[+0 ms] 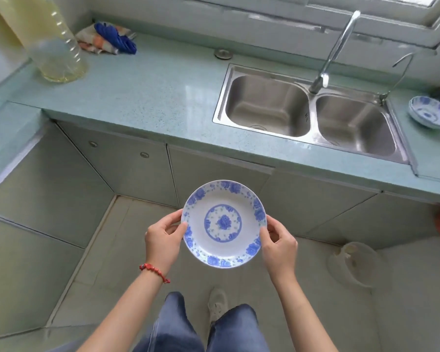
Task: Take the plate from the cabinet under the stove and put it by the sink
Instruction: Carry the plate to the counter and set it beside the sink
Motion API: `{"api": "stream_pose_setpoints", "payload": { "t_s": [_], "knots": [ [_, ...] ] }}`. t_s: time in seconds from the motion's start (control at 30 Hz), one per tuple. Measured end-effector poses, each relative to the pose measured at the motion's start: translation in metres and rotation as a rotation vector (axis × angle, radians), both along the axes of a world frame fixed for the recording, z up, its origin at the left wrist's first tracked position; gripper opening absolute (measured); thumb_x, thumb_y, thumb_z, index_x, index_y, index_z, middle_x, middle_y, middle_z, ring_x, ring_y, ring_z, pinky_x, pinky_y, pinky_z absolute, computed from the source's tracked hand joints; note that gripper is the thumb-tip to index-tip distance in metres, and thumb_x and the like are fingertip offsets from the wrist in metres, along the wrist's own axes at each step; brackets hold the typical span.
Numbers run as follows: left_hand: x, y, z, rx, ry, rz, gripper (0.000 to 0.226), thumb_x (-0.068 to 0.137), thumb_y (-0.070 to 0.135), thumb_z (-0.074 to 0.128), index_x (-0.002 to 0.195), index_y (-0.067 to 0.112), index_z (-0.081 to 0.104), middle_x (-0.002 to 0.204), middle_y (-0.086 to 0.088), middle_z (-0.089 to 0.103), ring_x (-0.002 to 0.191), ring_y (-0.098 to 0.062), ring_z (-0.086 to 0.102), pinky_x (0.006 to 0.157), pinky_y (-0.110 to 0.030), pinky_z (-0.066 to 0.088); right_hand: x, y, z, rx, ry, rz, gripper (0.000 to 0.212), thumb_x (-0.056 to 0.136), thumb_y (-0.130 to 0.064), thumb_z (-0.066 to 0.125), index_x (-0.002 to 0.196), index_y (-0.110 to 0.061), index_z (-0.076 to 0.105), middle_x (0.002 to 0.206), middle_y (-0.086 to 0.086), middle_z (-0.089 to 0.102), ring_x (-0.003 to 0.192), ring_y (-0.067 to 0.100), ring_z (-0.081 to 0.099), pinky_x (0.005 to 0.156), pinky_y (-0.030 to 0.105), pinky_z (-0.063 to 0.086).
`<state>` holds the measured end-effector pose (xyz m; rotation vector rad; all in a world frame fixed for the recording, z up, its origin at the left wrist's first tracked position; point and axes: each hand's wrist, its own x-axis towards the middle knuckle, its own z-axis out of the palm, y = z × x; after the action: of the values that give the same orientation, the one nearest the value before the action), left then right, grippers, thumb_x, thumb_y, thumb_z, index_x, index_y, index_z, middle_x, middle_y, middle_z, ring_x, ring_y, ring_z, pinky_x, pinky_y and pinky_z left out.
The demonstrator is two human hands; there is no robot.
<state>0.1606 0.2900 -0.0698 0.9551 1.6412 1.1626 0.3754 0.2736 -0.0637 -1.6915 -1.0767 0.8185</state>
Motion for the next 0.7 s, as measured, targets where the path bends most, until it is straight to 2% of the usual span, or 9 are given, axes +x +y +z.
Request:
{"api": "stream_pose_setpoints", "payload": {
  "t_s": [0.1, 0.27, 0.5, 0.63, 0.7],
  "knots": [
    [-0.005, 0.019, 0.0, -0.004, -0.021, 0.089, 0.031, 0.079, -0.006, 0.06, 0.103, 0.013, 0.067, 0.091, -0.001, 0.071, 0.073, 0.001, 0.067, 0.067, -0.017, 0.057, -0.002, 0.04, 0.001, -0.008, -0.01, 0.107, 0.026, 0.082, -0.007, 0.057, 0.098, -0.024, 0.068, 0.07, -0.028, 0.068, 0.067, -0.004, 0.061, 0.059, 0.006, 0.046],
    [-0.037, 0.047, 0.0, -0.02, -0.024, 0.261, 0.031, 0.079, -0.004, 0.061, 0.102, 0.015, 0.067, 0.094, -0.003, 0.071, 0.084, -0.01, 0.067, 0.078, -0.033, 0.056, -0.041, 0.1, -0.007, -0.036, 0.012, 0.253, 0.023, 0.083, -0.009, 0.059, 0.101, -0.021, 0.067, 0.076, -0.021, 0.066, 0.067, -0.008, 0.06, 0.057, 0.003, 0.044],
    [-0.11, 0.097, -0.012, -0.038, -0.004, 0.386, 0.03, 0.079, -0.005, 0.06, 0.102, 0.013, 0.067, 0.098, -0.003, 0.071, 0.089, -0.015, 0.067, 0.085, -0.04, 0.054, -0.118, 0.176, -0.021, -0.077, 0.056, 0.389, 0.024, 0.083, -0.011, 0.059, 0.1, -0.026, 0.067, 0.07, -0.024, 0.068, 0.066, -0.006, 0.061, 0.056, 0.003, 0.044],
    [-0.156, 0.143, -0.011, -0.035, -0.012, 0.395, 0.036, 0.079, -0.007, 0.059, 0.098, 0.023, 0.067, 0.094, 0.001, 0.07, 0.087, -0.009, 0.067, 0.083, -0.035, 0.053, -0.166, 0.223, -0.02, -0.074, 0.053, 0.404, 0.023, 0.084, -0.011, 0.059, 0.1, -0.025, 0.067, 0.076, -0.019, 0.066, 0.065, -0.007, 0.06, 0.054, 0.002, 0.042],
    [-0.177, 0.165, -0.009, -0.035, 0.008, 0.391, 0.036, 0.079, -0.005, 0.061, 0.097, 0.025, 0.068, 0.09, 0.006, 0.07, 0.083, -0.002, 0.067, 0.08, -0.031, 0.054, -0.185, 0.244, -0.02, -0.075, 0.05, 0.402, 0.024, 0.084, -0.011, 0.059, 0.099, -0.028, 0.067, 0.07, -0.017, 0.065, 0.058, -0.005, 0.056, 0.052, 0.003, 0.041]
  ]
}}
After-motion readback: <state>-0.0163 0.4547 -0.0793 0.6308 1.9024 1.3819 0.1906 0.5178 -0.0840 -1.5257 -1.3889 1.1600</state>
